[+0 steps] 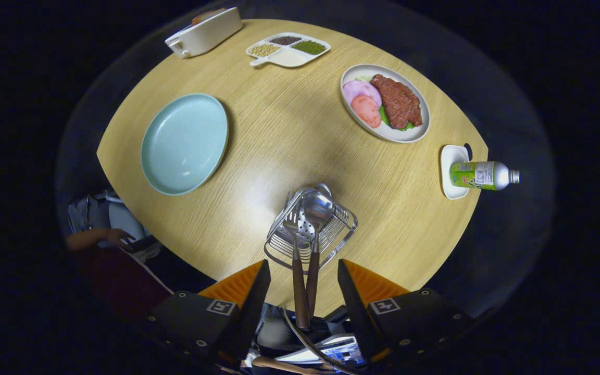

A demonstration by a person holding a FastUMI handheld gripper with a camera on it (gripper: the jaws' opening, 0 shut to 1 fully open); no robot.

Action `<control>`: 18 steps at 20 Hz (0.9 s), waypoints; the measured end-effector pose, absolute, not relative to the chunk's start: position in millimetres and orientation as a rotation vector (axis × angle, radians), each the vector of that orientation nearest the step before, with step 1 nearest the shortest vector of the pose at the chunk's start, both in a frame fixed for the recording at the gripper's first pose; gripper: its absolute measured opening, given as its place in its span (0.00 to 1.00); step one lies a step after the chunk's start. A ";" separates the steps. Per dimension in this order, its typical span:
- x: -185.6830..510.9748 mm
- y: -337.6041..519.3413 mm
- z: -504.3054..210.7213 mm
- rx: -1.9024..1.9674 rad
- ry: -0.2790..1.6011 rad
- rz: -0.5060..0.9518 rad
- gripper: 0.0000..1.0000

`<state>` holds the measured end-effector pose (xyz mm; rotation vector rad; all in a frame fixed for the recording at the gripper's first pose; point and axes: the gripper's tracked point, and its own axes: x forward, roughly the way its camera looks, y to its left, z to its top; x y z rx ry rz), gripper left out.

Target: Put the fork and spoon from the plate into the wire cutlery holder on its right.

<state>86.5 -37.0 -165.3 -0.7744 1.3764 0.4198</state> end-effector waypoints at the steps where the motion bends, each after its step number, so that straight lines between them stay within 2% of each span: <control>1: 92.3 -30.4 -157.7 -0.723 1.315 0.415 0.84; 2: 95.1 -23.2 -147.4 -0.668 1.259 0.417 0.95; 3: 95.8 -16.6 -136.4 -0.615 1.210 0.415 0.99; 9: 112.5 -0.1 -47.0 -0.293 0.781 0.341 1.00; 15: 107.1 -38.8 28.3 -0.152 0.311 0.188 0.99; 18: 89.7 -68.4 36.6 -0.082 0.167 0.124 0.99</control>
